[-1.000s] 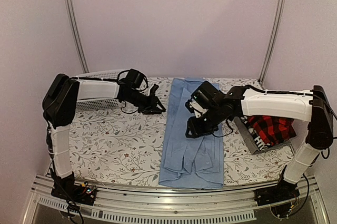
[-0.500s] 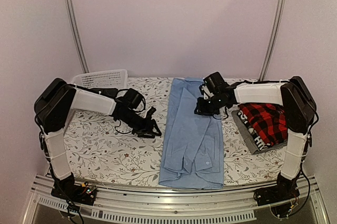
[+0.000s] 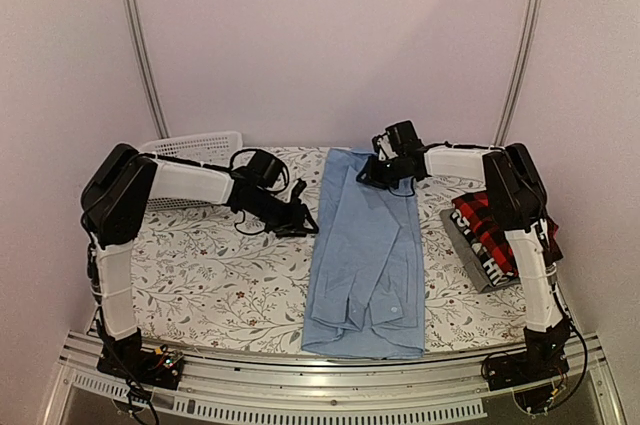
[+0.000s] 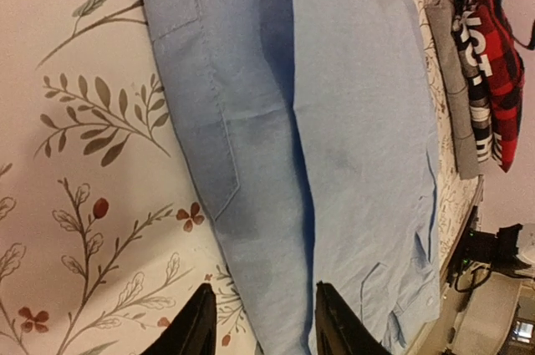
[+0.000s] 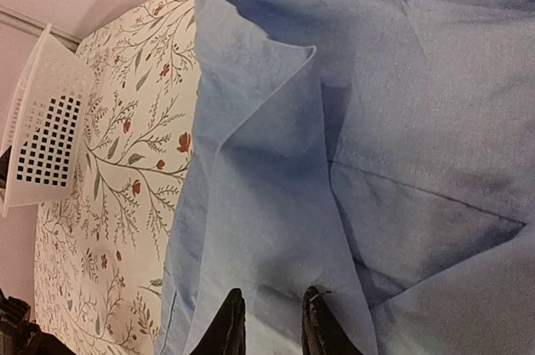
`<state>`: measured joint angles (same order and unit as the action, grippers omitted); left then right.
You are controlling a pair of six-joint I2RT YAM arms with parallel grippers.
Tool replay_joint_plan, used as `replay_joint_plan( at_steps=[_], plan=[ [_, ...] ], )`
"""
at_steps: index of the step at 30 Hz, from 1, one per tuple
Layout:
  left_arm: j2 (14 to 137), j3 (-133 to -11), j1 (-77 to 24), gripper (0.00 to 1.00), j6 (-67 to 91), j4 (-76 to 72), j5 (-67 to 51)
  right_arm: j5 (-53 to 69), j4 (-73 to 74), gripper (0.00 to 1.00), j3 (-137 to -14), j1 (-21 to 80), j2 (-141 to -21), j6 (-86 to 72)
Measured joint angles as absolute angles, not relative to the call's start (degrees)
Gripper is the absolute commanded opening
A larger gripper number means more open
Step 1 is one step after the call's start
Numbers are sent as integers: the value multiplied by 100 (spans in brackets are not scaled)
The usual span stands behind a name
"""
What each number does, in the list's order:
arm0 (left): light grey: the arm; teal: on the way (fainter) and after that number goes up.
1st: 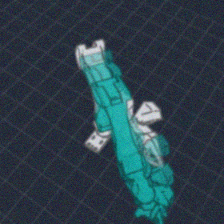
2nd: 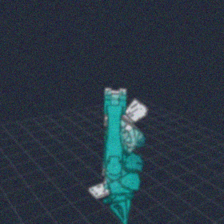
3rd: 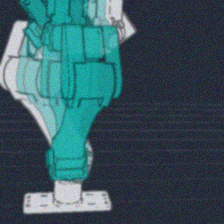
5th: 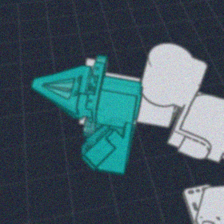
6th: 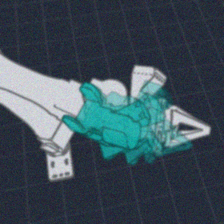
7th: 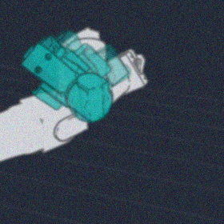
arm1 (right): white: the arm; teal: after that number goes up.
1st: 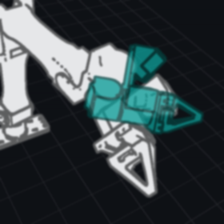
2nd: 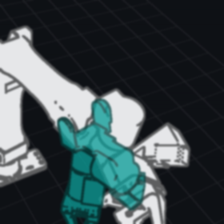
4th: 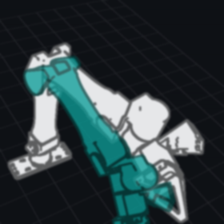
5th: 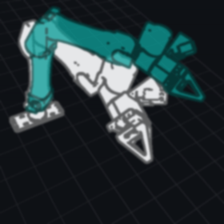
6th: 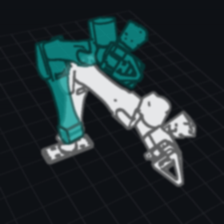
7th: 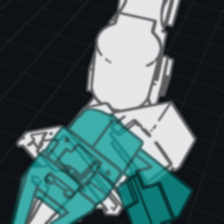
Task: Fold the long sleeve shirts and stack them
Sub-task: Move the rectangle-folded shirt to the center of the board.
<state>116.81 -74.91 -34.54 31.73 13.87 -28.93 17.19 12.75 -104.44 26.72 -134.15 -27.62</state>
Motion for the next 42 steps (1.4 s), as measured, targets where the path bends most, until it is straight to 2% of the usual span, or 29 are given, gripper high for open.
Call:
replay_joint_plan(
  at_steps=[10,14,21,25,31,36,42],
  plan=[
    [12022,-8221,-3306,40,3142,1579,-2840,2161,1199,23,-11896,2508,-14870,-3094],
    [12199,-8549,-3264,40,3085,1586,-2891,2226,1109,24,-12053,2539,-14997,-3173],
    [12803,-9627,-3242,39,3037,1433,-2810,2134,1208,34,-12014,2561,-14908,-3022],
    [13225,-10158,-3188,39,3059,1402,-2259,1916,1439,37,-11611,2556,-14484,-2794],
    [14114,-11089,-2982,39,3087,1553,-1708,1350,1656,39,-10503,2497,-13209,-2451],
    [14317,-11231,-2902,39,3087,1704,-1710,908,1664,39,-9692,2394,-12383,-2259],
    [14289,-11126,-2919,38,3085,1597,-1822,657,1697,39,-8991,2329,-12132,-2171]
  ],
)
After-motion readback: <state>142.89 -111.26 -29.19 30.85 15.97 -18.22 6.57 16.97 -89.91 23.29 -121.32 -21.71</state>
